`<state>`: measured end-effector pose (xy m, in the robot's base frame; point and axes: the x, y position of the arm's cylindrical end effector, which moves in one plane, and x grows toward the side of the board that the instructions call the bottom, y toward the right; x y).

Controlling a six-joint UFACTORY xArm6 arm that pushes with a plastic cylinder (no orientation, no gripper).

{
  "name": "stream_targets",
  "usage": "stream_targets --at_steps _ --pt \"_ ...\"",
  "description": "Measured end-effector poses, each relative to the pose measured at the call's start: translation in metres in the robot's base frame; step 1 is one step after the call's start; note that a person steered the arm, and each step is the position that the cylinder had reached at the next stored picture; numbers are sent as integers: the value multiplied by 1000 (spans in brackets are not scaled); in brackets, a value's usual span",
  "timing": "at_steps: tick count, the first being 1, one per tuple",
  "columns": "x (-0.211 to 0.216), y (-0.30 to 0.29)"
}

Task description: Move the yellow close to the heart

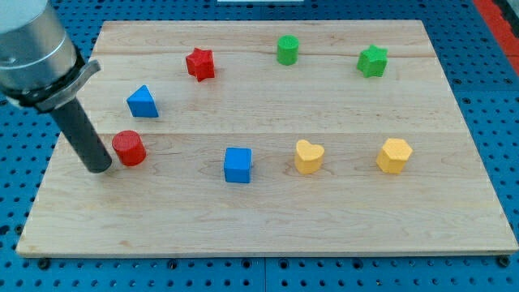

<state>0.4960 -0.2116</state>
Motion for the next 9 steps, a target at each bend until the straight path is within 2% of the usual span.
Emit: stream_targets --at_steps 2,3,4,5,6,8,9 --pt "6 57" --pt "80 73" --pt "100 196" --pt "66 292" --pt "44 361" --pt "20 392" --pt "-7 363"
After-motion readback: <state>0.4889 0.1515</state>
